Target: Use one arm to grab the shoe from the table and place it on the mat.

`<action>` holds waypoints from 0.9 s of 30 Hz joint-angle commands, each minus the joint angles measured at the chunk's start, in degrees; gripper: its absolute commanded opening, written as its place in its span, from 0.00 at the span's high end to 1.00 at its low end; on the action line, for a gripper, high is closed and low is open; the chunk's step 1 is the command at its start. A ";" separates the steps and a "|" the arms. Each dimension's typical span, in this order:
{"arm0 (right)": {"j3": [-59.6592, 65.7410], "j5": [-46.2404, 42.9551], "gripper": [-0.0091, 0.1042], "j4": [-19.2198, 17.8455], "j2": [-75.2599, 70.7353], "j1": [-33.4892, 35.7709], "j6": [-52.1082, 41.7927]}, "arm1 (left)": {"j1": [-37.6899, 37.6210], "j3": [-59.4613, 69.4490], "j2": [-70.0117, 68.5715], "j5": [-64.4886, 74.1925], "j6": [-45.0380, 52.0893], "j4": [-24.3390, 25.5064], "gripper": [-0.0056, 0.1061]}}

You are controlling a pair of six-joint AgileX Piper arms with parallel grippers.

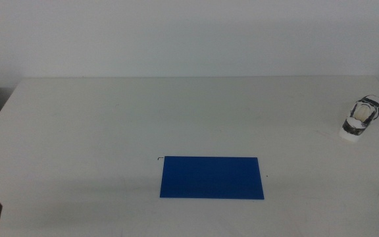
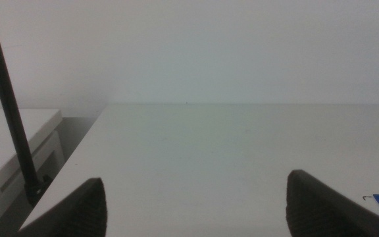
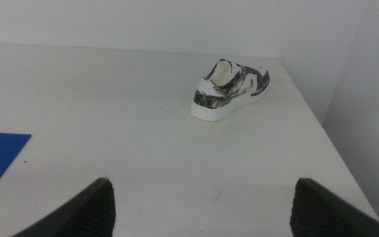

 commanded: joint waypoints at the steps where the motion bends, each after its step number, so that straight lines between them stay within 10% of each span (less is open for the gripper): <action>1: -3.83 -4.26 0.27 0.02 1.13 -0.16 -0.27 | -0.29 0.29 -0.40 -4.67 -0.70 -0.74 0.11; 17: -35.66 -3.85 0.27 -0.48 34.97 -0.16 0.02 | -0.29 0.29 -0.40 -4.67 -0.70 -0.74 0.11; 27: -68.71 17.75 0.27 -0.50 60.01 -0.16 15.94 | -0.29 0.29 -0.40 -4.67 -0.70 -0.74 0.11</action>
